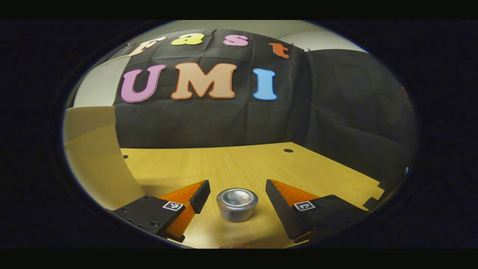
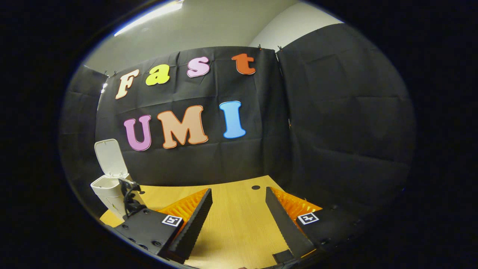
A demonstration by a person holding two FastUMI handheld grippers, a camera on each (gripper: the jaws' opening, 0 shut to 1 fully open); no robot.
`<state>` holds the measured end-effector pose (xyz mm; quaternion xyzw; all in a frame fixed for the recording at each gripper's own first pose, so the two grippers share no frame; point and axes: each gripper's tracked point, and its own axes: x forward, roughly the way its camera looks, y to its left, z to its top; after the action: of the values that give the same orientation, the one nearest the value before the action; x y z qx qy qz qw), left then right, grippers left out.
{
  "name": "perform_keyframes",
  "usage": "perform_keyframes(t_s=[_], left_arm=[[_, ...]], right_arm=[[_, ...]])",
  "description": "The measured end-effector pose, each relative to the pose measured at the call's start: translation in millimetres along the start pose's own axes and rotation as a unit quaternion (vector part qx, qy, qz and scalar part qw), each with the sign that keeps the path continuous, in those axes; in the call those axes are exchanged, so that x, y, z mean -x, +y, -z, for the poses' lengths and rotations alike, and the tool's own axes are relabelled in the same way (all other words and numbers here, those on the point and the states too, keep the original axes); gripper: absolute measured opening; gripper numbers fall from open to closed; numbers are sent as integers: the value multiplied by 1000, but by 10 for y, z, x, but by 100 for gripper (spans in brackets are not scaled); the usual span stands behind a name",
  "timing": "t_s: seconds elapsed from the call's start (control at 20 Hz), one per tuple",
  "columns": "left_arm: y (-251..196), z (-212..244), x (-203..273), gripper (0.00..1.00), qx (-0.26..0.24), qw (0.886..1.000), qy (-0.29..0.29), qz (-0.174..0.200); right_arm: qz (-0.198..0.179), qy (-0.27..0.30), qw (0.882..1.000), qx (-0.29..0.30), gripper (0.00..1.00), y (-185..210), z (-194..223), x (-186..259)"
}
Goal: Press the lid of the desktop garbage bin to open it, pick up the crumpled paper on the desktop and throw it into the bin, then pick up the pop can on the desktop and drop it into the bin, and finally close the garbage bin lid.
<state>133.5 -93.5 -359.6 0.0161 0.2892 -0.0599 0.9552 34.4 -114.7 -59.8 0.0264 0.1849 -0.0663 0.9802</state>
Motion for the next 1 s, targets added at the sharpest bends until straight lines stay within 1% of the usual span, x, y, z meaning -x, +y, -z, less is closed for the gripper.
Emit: perform_keyframes(t_s=[0.1, 0.2, 0.35, 0.4, 0.5, 0.55, 0.6, 0.65, 0.7, 0.8, 0.85, 0.9, 0.95, 1.0], left_arm=[[-25, 188, -136, 90, 5, 1000, 27, 2], [-9, 338, -243, 93, 16, 999, 46, -6], [42, 597, -333, 92, 20, 997, 77, -20], [47, 676, -339, 90, 21, 995, 91, -20], [67, 554, -387, 82, 2, 997, 71, -22], [52, 523, -352, 80, -5, 998, 65, -20], [27, 466, -293, 79, -8, 998, 64, -14], [-1, 372, -197, 79, -9, 998, 60, -4], [-13, 196, -67, 79, -5, 999, 52, 8], [-49, -281, 325, 78, 6, 999, 27, 41], [-55, -594, 549, 78, 8, 998, 5, 61], [4, -988, 780, 78, 10, 997, -30, 75], [139, -1382, 944, 78, 11, 994, -71, 83], [346, -1762, 1128, 77, 8, 992, -103, 78]], right_arm=[[13, -6, 1000, -6, 96, -115, 23, 77], [23, -4, 1000, 0, 96, -190, 81, 108], [30, 9, 999, 4, 96, -224, 202, 117], [31, 11, 999, 3, 96, -218, 236, 128], [34, 15, 999, -2, 96, -214, 269, 119], [34, 16, 999, -7, 96, -212, 296, 103], [35, 19, 999, -11, 94, -199, 312, 91], [35, 22, 999, -15, 94, -183, 313, 84], [34, 24, 999, -17, 96, -160, 308, 78], [30, 24, 999, -19, 96, -89, 280, 48], [24, 23, 999, -21, 96, -16, 247, 17], [12, 21, 999, -24, 96, 79, 220, -13], [-1, 19, 999, -26, 96, 189, 197, -57], [-15, 17, 999, -28, 96, 304, 190, -122]])
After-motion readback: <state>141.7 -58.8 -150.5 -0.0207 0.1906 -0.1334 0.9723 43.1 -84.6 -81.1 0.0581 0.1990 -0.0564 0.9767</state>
